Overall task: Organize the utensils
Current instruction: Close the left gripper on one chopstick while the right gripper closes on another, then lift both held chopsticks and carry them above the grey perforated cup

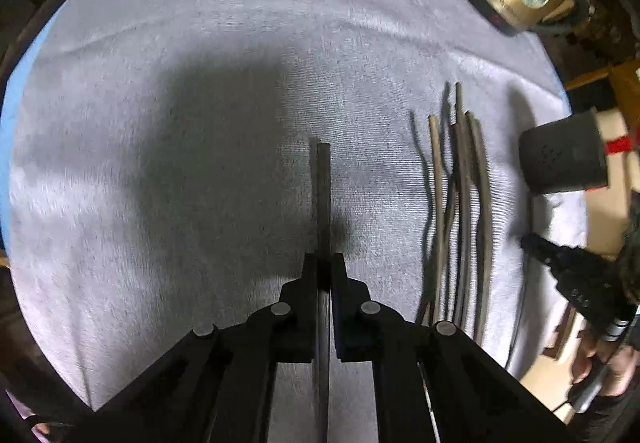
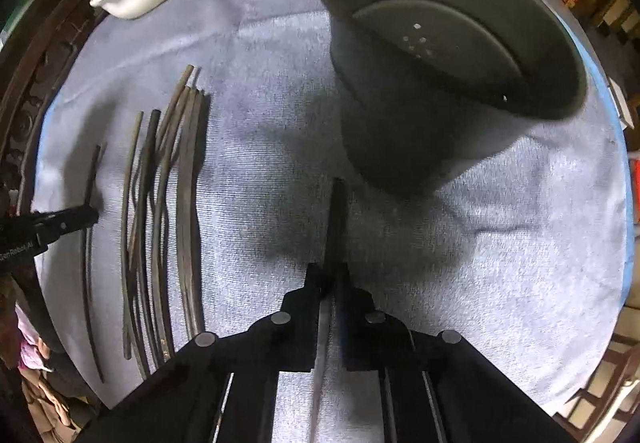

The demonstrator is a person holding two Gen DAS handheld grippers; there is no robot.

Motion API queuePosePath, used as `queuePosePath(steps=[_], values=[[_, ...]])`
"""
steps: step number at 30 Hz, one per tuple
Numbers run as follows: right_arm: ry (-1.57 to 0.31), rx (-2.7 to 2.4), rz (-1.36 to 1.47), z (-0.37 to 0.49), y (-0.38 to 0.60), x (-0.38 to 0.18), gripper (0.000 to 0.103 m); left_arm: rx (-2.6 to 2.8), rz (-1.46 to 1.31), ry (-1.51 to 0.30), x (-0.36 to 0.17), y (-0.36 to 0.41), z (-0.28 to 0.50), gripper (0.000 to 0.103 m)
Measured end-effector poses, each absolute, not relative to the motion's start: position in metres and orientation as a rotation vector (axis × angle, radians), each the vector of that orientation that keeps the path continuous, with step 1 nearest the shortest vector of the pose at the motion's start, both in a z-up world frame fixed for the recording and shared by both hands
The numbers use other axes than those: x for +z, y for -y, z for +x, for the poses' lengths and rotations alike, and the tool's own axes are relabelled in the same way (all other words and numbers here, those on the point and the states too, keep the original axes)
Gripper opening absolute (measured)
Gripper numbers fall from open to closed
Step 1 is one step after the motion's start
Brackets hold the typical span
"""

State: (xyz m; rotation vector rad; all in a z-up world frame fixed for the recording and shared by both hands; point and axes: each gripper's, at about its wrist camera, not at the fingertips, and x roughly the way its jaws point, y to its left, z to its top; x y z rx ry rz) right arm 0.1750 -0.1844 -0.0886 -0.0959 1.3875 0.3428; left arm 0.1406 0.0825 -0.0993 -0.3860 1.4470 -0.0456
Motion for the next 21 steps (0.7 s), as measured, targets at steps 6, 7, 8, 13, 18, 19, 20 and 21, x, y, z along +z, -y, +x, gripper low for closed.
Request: queuePosePath(steps=[6,7,8,13,18,19,20,21], values=[[-1.251,0.402,0.031,0.143,0.208,-0.056,0.006,-0.074,-0.485,-1.245,-0.068,-0.102,0.103,0.006],[-1.220,0.414,0.056,0.137,0.211,-0.049,0.006,-0.077,-0.499,-1.195,-0.059,-0.103,0.094,0.006],[-1.194,0.416,0.071,0.131,0.212,-0.045,0.006,-0.073,-0.502,-1.168,-0.052,-0.104,0.088,0.006],[-1.047,0.413,0.123,0.112,0.216,-0.023,0.006,-0.052,-0.494,-0.988,-0.025,-0.104,0.063,0.006],[-0.924,0.404,0.157,0.102,0.221,0.003,0.006,-0.013,-0.443,-0.859,0.001,-0.097,0.059,0.006],[-0.907,0.401,0.153,0.100,0.222,0.008,0.006,-0.004,-0.428,-0.822,0.009,-0.094,0.057,0.006],[-0.881,0.395,0.145,0.096,0.223,0.014,0.006,0.004,-0.414,-0.790,0.016,-0.093,0.054,0.006],[-0.855,0.388,0.134,0.093,0.223,0.021,0.006,0.012,-0.402,-0.762,0.017,-0.088,0.056,0.006]])
